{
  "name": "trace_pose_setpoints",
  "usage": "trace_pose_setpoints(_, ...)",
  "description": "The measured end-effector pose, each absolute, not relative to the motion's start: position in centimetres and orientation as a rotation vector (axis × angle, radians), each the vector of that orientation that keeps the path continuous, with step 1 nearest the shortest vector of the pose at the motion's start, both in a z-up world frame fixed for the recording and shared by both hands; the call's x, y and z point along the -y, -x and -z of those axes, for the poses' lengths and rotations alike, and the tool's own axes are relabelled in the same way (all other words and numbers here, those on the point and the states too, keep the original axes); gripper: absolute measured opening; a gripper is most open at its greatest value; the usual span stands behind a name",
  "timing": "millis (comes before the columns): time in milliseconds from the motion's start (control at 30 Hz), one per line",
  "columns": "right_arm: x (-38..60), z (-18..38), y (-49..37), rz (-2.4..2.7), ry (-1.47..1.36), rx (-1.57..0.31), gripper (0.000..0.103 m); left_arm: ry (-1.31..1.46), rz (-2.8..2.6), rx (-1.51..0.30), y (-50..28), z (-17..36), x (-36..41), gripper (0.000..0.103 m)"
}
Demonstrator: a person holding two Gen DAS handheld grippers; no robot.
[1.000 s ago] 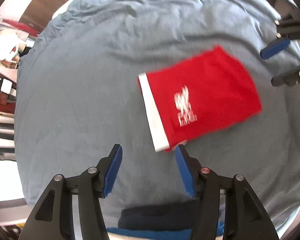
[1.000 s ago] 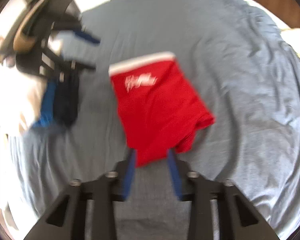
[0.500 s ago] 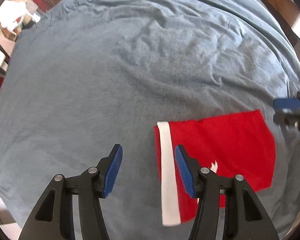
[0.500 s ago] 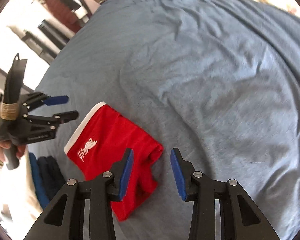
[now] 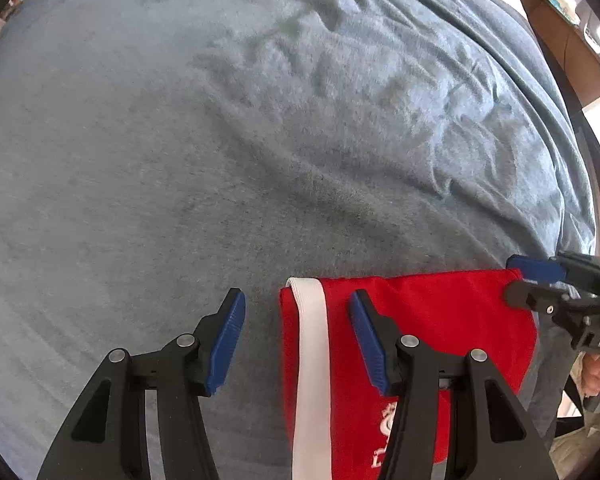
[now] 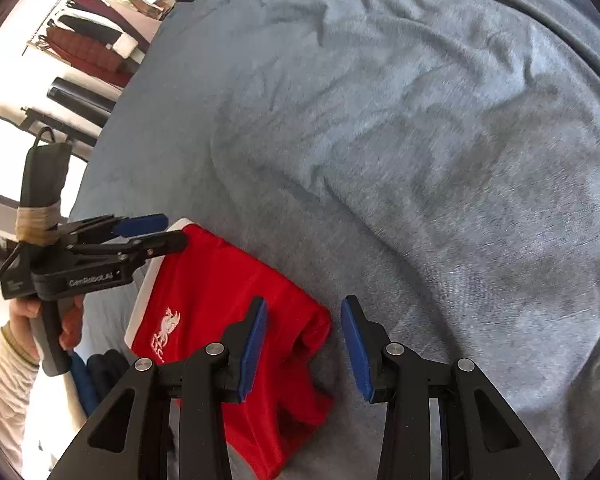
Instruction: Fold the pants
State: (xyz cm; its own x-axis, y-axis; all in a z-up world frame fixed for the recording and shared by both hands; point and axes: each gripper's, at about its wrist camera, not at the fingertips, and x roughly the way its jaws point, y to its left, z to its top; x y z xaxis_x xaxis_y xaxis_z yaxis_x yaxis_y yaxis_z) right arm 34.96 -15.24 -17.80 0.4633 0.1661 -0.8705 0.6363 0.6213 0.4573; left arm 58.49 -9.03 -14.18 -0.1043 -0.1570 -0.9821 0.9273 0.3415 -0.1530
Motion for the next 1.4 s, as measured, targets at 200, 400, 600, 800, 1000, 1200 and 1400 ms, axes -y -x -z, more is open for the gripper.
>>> trace_pose_setpoints(200,14.9,19.6,-35.4,0.327,-0.901,-1.119,0.04,-0.776,1.097,-1.39,-58.5,15.9,8.9,0.049)
trace_pose_setpoints(400,14.9,20.5,-35.6,0.311,-0.903,-1.129,0.034,-0.726,1.132,-1.449,-58.0,16.4,8.8,0.027)
trace_pose_setpoints(600,15.0,20.2,-35.8,0.294,-0.876,-1.131,0.014,-0.742,1.113,-1.387,-56.6,15.8,8.3,0.014)
trace_pose_setpoints(800,15.7,17.6,-34.8,0.359,-0.826,-1.087,0.011,-0.718,1.107,-1.311,-55.9,14.0,8.8,0.014)
trace_pose_setpoints(1000,16.0,17.7,-34.8,0.372,-0.803,-1.095,0.011,-0.769,1.111,-1.326,-56.7,15.0,10.1,0.014)
trace_pose_setpoints(1200,16.4,19.0,-34.7,0.381,-0.829,-1.123,0.024,-0.801,1.051,-1.293,-57.1,14.7,10.4,0.038)
trace_pose_setpoints(1400,17.0,16.5,-35.4,0.409,-0.675,-1.118,0.032,-0.769,0.832,-1.159,-57.5,9.1,8.5,0.049)
